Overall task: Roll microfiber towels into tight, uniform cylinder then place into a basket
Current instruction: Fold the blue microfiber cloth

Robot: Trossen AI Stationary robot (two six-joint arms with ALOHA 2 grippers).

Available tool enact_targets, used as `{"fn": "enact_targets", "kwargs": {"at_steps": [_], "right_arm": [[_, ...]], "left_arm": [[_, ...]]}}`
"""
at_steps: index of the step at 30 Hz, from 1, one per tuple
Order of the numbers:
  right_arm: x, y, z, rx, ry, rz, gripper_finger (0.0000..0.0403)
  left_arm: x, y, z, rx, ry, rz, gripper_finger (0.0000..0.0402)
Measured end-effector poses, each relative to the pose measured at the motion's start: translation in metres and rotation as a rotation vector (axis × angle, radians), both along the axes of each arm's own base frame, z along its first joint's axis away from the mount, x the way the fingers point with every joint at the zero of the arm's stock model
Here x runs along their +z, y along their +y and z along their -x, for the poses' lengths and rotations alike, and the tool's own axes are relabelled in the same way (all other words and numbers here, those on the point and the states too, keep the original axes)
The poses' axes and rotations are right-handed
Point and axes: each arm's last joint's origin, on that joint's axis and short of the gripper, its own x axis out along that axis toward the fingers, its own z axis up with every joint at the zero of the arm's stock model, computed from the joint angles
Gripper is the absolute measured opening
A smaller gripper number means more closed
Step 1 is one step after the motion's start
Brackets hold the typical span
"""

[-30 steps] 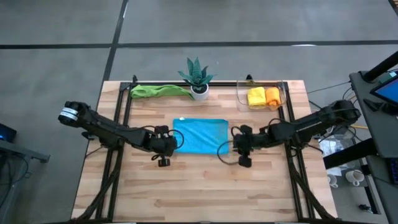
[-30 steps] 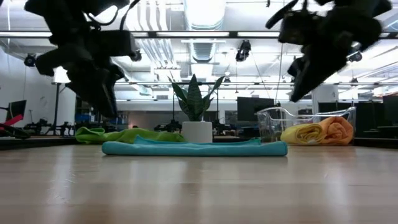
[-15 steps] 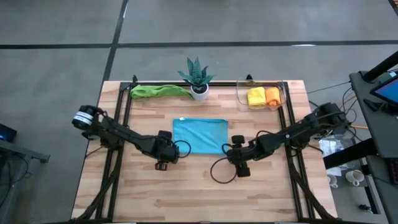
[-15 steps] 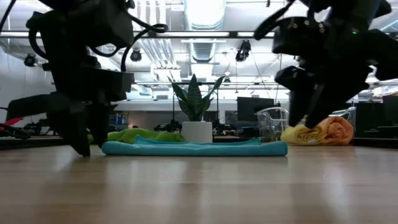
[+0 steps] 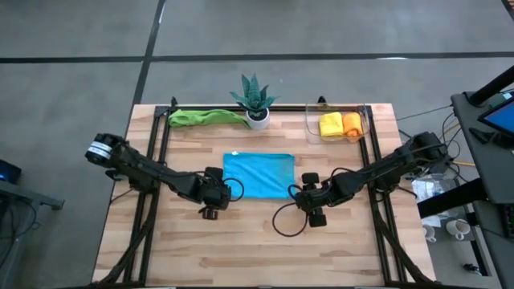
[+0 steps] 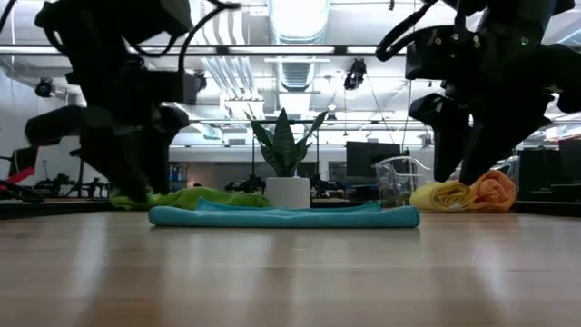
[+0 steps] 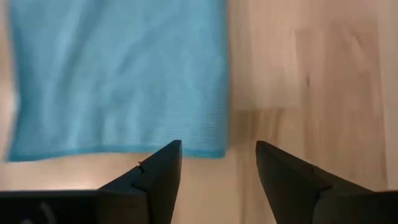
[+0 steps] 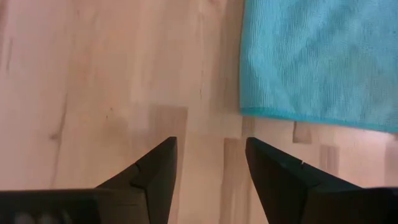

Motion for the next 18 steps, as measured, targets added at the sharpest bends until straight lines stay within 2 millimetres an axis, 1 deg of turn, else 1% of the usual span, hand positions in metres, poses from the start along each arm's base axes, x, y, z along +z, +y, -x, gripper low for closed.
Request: {"fn": "enact_targets", "kwargs": {"at_steps": [5, 10, 13, 18], "right_arm": [[-0.002, 0.000, 0.001, -0.002, 0.001, -0.001, 0.0187], [-0.002, 0.000, 0.000, -0.002, -0.007, -0.004, 0.0187], [-0.002, 0.000, 0.000, -0.002, -0.007, -0.004, 0.0187], [-0.002, 0.000, 0.000, -0.002, -0.009, -0.004, 0.0187]], "left_arm": [[-0.010, -0.002, -0.004, -0.019, 0.031, -0.002, 0.0191], [-0.019, -0.004, -0.007, -0.042, 0.061, 0.052, 0.0191], [-0.023, -0.004, -0.009, -0.046, 0.073, 0.053, 0.0191], [-0.025, -0.003, -0.013, -0.035, 0.052, 0.042, 0.0191]]}}
